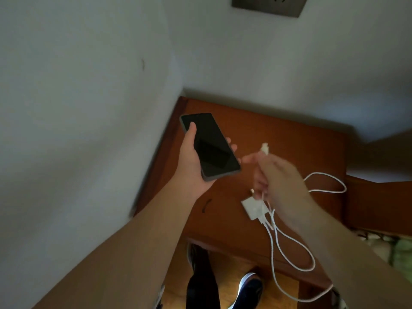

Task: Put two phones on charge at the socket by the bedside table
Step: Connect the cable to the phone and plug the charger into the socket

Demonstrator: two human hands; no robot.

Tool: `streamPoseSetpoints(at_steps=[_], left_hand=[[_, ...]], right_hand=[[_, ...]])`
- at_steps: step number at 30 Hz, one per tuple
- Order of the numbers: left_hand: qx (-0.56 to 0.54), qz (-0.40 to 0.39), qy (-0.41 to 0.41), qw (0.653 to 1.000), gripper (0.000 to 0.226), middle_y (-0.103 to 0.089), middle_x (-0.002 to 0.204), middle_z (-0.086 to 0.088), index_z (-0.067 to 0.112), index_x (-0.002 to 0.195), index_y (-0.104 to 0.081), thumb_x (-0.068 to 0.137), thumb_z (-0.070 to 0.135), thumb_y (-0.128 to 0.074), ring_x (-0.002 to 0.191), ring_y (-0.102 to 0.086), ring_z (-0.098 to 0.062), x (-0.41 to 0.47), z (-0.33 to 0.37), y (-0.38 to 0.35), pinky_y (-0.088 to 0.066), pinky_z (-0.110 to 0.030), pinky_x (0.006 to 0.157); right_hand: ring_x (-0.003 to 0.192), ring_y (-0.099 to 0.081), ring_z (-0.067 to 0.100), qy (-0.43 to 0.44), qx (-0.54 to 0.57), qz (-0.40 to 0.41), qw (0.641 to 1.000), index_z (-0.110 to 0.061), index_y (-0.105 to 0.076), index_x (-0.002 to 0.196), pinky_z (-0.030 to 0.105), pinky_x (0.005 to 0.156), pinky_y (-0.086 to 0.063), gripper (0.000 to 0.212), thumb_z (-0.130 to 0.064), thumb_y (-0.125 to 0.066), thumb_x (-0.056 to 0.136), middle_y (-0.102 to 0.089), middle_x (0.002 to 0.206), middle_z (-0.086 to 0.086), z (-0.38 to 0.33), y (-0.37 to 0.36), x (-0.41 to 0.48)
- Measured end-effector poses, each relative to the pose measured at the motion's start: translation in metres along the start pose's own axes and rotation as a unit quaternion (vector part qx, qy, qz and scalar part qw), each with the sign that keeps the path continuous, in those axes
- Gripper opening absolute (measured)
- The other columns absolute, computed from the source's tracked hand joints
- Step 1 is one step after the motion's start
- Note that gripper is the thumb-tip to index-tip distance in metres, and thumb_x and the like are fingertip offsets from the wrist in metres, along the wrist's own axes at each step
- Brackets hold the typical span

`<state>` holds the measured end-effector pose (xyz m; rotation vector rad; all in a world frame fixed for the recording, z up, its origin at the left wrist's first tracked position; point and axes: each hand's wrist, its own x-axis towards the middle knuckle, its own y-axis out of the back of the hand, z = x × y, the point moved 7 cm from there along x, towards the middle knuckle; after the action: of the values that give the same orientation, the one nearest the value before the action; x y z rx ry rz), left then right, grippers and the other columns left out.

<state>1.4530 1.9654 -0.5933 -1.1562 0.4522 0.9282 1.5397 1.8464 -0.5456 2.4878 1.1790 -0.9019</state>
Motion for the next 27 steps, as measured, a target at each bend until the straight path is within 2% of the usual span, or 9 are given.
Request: streamPoseSetpoints(at_steps=[3, 5, 7, 10, 13, 16, 22, 27], left_hand=[[-0.059, 0.011, 0.008, 0.998, 0.070, -0.066, 0.114, -0.022, 0.011, 0.127, -0.059, 0.087, 0.068, -0.049, 0.098, -0.069, -0.036, -0.013, -0.005, -0.011, -0.056, -0.050, 0.080], [-0.083, 0.009, 0.006, 0.997, 0.076, -0.065, 0.112, -0.022, 0.009, 0.131, -0.057, 0.087, 0.070, -0.046, 0.096, -0.068, -0.036, -0.020, -0.009, -0.019, -0.056, -0.051, 0.079], [-0.097, 0.005, 0.000, 0.995, 0.076, -0.064, 0.112, -0.022, 0.007, 0.125, -0.059, 0.088, 0.071, -0.043, 0.094, -0.067, -0.036, -0.028, -0.013, -0.024, -0.054, -0.052, 0.084], [-0.106, -0.005, -0.009, 0.994, 0.073, -0.063, 0.112, -0.022, 0.006, 0.117, -0.062, 0.088, 0.070, -0.042, 0.091, -0.067, -0.035, -0.038, -0.019, -0.029, -0.052, -0.052, 0.089], [-0.107, -0.015, -0.018, 0.994, 0.074, -0.061, 0.115, -0.023, 0.005, 0.119, -0.061, 0.089, 0.070, -0.041, 0.092, -0.066, -0.035, -0.046, -0.025, -0.031, -0.053, -0.051, 0.087], [-0.103, -0.024, -0.025, 0.994, 0.072, -0.061, 0.115, -0.022, 0.005, 0.114, -0.063, 0.089, 0.069, -0.041, 0.097, -0.064, -0.035, -0.054, -0.030, -0.030, -0.051, -0.051, 0.088], [-0.061, -0.034, -0.049, 0.996, 0.070, -0.062, 0.114, -0.019, 0.010, 0.120, -0.062, 0.090, 0.069, -0.040, 0.106, -0.063, -0.035, -0.063, -0.032, -0.020, -0.051, -0.052, 0.091], [-0.039, -0.052, -0.054, 0.996, 0.064, -0.064, 0.117, -0.017, 0.013, 0.120, -0.062, 0.091, 0.067, -0.040, 0.108, -0.064, -0.034, -0.066, -0.030, -0.016, -0.049, -0.053, 0.094]], right_hand=[[0.040, -0.027, 0.007, -0.020, -0.020, -0.094, 0.995, -0.012, -0.065, 0.090, 0.018, 0.038, -0.025, 0.040, -0.030, -0.032, 0.104, -0.034, 0.049, -0.009, 0.010, -0.022, -0.029], [0.041, -0.024, 0.008, -0.039, -0.008, -0.155, 0.987, -0.009, -0.066, 0.092, 0.020, 0.039, -0.020, 0.040, -0.029, -0.032, 0.104, -0.032, 0.050, -0.007, 0.011, -0.032, -0.044], [0.040, -0.024, 0.008, -0.044, -0.006, -0.184, 0.982, -0.006, -0.066, 0.100, 0.022, 0.040, -0.019, 0.039, -0.027, -0.033, 0.104, -0.031, 0.049, -0.007, 0.012, -0.035, -0.053], [0.040, -0.026, 0.008, -0.034, 0.000, -0.197, 0.980, -0.008, -0.062, 0.108, 0.022, 0.040, -0.023, 0.034, -0.028, -0.034, 0.104, -0.033, 0.049, -0.007, 0.013, -0.034, -0.061], [0.042, -0.024, 0.010, -0.036, 0.018, -0.187, 0.981, -0.010, -0.059, 0.099, 0.023, 0.042, -0.021, 0.031, -0.026, -0.033, 0.104, -0.031, 0.051, -0.005, 0.015, -0.031, -0.064], [0.042, -0.027, 0.011, -0.044, 0.023, -0.180, 0.983, -0.010, -0.059, 0.089, 0.023, 0.042, -0.025, 0.032, -0.022, -0.032, 0.104, -0.034, 0.052, -0.002, 0.020, -0.027, -0.066], [0.042, -0.026, 0.012, -0.064, 0.033, -0.182, 0.981, -0.008, -0.059, 0.086, 0.022, 0.041, -0.023, 0.032, -0.019, -0.034, 0.102, -0.033, 0.053, 0.002, 0.032, -0.027, -0.071], [0.046, -0.027, 0.012, -0.088, 0.038, -0.182, 0.979, -0.009, -0.060, 0.084, 0.026, 0.045, -0.023, 0.032, -0.020, -0.035, 0.101, -0.036, 0.054, 0.001, 0.042, -0.029, -0.070]])
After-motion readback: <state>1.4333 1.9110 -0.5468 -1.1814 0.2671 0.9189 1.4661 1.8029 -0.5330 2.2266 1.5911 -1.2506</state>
